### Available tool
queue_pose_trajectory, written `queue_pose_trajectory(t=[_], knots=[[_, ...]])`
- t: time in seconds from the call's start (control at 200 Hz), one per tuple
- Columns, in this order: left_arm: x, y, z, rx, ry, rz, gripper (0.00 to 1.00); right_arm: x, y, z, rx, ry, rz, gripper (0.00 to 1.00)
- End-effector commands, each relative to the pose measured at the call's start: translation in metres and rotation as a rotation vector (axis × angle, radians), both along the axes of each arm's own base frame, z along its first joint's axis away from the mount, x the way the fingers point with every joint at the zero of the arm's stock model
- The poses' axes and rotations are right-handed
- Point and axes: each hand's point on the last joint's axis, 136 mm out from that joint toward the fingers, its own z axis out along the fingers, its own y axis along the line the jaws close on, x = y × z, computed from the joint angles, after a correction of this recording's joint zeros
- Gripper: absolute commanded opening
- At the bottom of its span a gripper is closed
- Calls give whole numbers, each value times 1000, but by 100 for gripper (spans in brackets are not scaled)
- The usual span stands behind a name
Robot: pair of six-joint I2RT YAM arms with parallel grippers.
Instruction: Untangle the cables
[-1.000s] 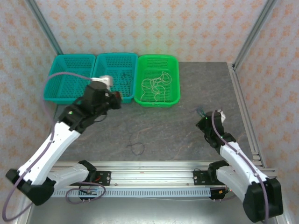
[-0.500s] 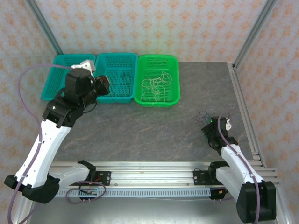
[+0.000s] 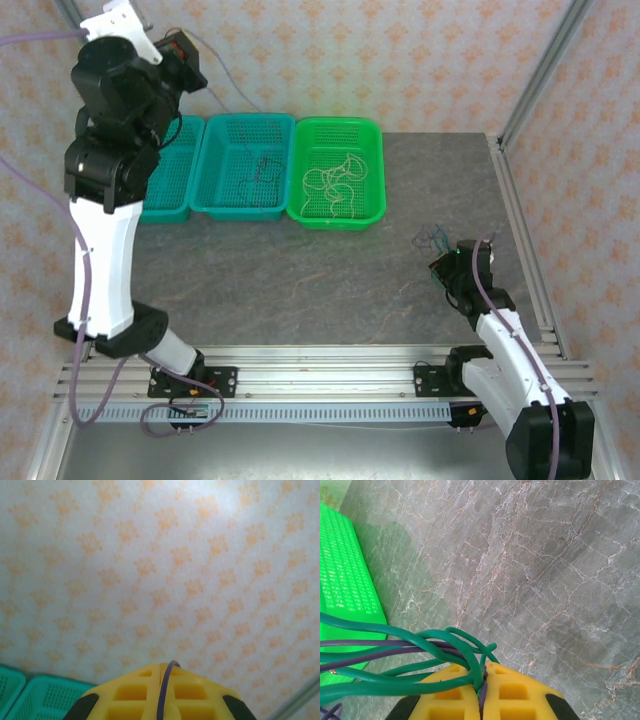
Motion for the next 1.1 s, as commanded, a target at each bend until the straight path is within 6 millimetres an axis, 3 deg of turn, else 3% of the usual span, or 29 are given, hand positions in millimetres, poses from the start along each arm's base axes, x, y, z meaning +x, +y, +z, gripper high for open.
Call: queue_pose_trajectory(t=[0.0,0.085,0.145,0.25,0.27,0.355,0.51,0.536,0.706,0.751,0.826,0.911,1.096], knots=[[36,17,2,49,-31,83,0,-1,1,13,-6,-16,18,0],[63,23,-7,38,-23,68,0,-3,-1,17,-22,-25,23,0],[85,25,-25,32,14,38,0,-5,-2,20,-34,-30,27,0],[116,30,-70,31,134,10,0,-6,-2,22,-43,-35,30,0],[132,30,-93,38,185,7,0,-6,-3,22,-44,-34,29,0],[152,32,-140,49,293,2,0,-5,-2,23,-37,-38,30,0],[169,41,-229,40,458,31,0,-5,-1,24,-31,-41,28,0],[162,43,-227,38,455,38,0,-4,-1,25,-32,-44,28,0],[159,40,-309,86,644,3,0,-5,1,28,-27,-42,38,0],[156,39,-324,87,682,-3,5,-5,1,29,-27,-42,45,0],[152,33,-331,52,691,-43,17,-3,9,35,-14,-63,94,0],[144,26,-318,-12,642,-97,36,-1,20,46,7,-109,156,0],[108,8,-246,-128,485,-218,70,0,34,78,2,-229,261,0]])
